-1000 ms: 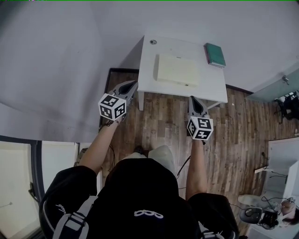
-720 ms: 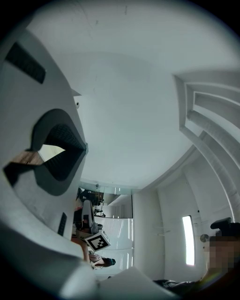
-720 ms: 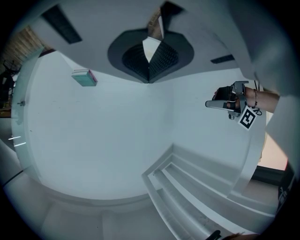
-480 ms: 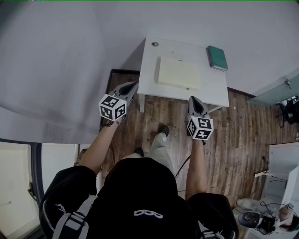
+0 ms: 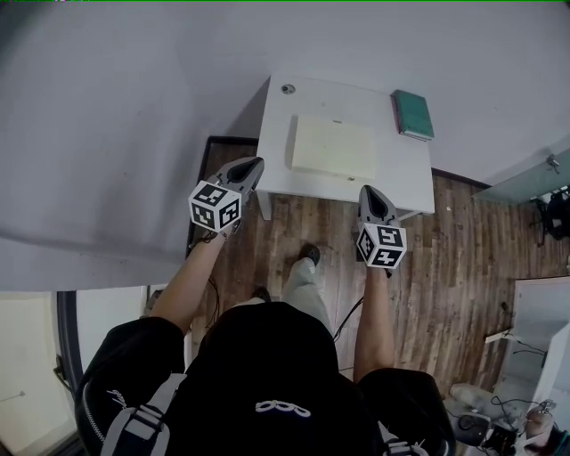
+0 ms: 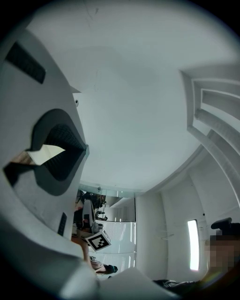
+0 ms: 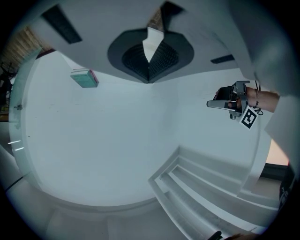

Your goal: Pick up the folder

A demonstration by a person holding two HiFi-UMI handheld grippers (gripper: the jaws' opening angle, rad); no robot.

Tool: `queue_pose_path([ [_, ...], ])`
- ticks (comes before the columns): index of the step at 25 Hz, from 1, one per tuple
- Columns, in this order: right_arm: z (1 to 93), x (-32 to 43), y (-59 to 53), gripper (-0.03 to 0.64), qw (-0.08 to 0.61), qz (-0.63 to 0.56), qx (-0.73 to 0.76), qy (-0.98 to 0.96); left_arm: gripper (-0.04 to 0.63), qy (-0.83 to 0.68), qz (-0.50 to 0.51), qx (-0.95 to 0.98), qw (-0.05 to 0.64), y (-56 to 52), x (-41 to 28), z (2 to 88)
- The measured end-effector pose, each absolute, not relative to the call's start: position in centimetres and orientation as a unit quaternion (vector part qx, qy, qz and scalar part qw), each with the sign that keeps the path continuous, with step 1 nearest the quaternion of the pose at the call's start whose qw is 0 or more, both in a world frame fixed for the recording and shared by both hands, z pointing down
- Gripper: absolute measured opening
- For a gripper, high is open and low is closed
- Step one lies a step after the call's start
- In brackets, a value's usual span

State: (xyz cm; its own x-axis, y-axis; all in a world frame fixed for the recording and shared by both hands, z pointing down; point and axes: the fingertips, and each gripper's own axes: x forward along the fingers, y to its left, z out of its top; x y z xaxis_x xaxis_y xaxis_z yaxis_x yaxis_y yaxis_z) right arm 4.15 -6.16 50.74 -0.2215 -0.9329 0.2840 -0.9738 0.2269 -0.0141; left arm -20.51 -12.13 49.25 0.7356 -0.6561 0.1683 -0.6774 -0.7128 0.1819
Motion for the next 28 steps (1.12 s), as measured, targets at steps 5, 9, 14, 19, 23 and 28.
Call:
queue_pose_path([
  [5,51.2,6.5,-9.4,0.023,0.104,0.103,0.613,-0.776,0.021,-0.363,0.051,0.923,0.118,-15.2,-18.3,49.5],
  [9,51.8,7.8,-11.8,0.023,0.102,0.111,0.614,-0.775,0.021,-0.361,0.054,0.923,0.12,-17.7,-16.7,49.7],
  [14,52.3,9.8,-14.9,0.023,0.102,0.12,0.614,-0.774,0.021,-0.365,0.057,0.921,0.121,-21.0,-14.7,49.8],
  [19,52.2,11.6,-17.8,0.023,0.097,0.123,0.612,-0.775,0.021,-0.364,0.063,0.921,0.122,-23.6,-12.8,49.8],
  [23,52.5,12.7,-19.7,0.023,0.098,0.127,0.607,-0.778,0.021,-0.367,0.071,0.919,0.126,-25.1,-11.6,50.2],
  [28,52.8,14.0,-21.9,0.023,0.097,0.13,0.602,-0.782,0.021,-0.373,0.075,0.916,0.126,-26.9,-10.5,50.3],
])
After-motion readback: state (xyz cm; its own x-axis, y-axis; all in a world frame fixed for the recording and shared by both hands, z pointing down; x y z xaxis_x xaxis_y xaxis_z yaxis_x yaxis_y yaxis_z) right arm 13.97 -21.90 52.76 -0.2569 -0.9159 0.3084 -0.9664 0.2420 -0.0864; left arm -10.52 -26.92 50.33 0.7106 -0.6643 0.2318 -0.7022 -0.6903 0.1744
